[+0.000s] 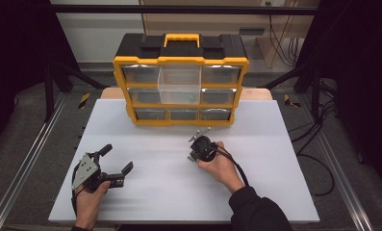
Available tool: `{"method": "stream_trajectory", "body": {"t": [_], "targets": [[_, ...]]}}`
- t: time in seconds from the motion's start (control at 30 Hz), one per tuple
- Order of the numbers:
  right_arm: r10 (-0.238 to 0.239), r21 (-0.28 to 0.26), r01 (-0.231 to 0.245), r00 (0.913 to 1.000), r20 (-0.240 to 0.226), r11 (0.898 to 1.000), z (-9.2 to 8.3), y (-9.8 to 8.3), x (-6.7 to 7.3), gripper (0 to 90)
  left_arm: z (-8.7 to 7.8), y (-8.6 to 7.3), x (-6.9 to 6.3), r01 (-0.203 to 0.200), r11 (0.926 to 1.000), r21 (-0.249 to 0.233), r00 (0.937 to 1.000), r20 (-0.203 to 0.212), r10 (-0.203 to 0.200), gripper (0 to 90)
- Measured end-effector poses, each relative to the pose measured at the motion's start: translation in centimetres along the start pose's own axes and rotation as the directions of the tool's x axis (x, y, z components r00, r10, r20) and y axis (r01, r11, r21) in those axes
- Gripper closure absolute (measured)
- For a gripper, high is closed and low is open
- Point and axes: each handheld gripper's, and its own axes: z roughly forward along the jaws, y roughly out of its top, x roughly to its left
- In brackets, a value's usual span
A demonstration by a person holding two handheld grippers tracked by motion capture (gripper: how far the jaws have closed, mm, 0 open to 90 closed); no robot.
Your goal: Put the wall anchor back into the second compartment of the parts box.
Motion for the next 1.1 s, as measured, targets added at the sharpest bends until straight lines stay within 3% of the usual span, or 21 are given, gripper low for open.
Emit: {"method": "stream_trajectory", "body": {"t": [0.1, 0.2, 0.27, 0.4, 0.5, 0.73, 0.83, 1.0, 1.03, 1.1], "targets": [[0.028, -0.019, -0.028, 0.9996, -0.001, 0.999, -0.2, 0.0, -0.1, 84.6, 0.0, 0.0, 0.0, 0.001, 1.0000, 0.000, 1.0000, -0.001, -0.001, 0.3], [0.020, -0.028, -0.020, 0.9998, 0.009, 0.999, -0.4, -0.2, -0.5, 84.6, -0.1, 0.0, 0.1, 0.001, 1.0000, 0.000, 1.0000, -0.003, -0.001, 0.2], [0.001, -0.049, 0.000, 0.9996, 0.027, 0.999, -0.7, -0.3, -1.0, 84.6, -0.1, 0.0, 0.1, 0.001, 1.0000, 0.000, 1.0000, -0.003, -0.001, 0.2], [0.031, -0.112, -0.029, 0.9993, 0.022, 0.993, -1.5, -0.5, -1.5, 84.6, 0.0, 0.0, 0.0, 0.001, 1.0000, 0.000, 1.0000, -0.002, -0.001, 0.2], [0.061, -0.183, -0.055, 0.9978, 0.027, 0.982, -2.1, -0.8, -1.9, 84.6, 0.0, 0.0, 0.0, 0.001, 1.0000, 0.000, 1.0000, -0.003, -0.001, 0.2], [0.086, -0.279, -0.074, 0.9958, 0.032, 0.957, -3.8, -1.2, -2.5, 84.7, 0.0, 0.0, 0.0, 0.000, 1.0000, 0.000, 1.0000, -0.004, 0.000, 0.2], [0.107, -0.280, -0.097, 0.9941, 0.020, 0.955, -4.4, -1.2, -2.3, 84.6, 0.0, 0.0, 0.0, 0.002, 1.0000, -0.003, 1.0000, -0.005, -0.002, 0.3], [0.087, -0.306, -0.075, 0.9960, 0.024, 0.949, -5.1, -1.5, -2.5, 84.7, 0.0, 0.0, 0.0, 0.003, 1.0000, -0.003, 1.0000, -0.005, -0.003, 0.3], [0.109, -0.315, -0.099, 0.9940, 0.014, 0.944, -5.4, -1.4, -2.3, 84.7, 0.0, 0.0, 0.0, 0.003, 1.0000, -0.004, 1.0000, -0.005, -0.003, 0.2], [0.093, -0.354, -0.087, 0.9957, 0.001, 0.931, -5.8, -1.5, -2.4, 84.7, 0.0, 0.0, 0.0, 0.003, 1.0000, -0.002, 1.0000, -0.005, -0.003, 0.3]]}}
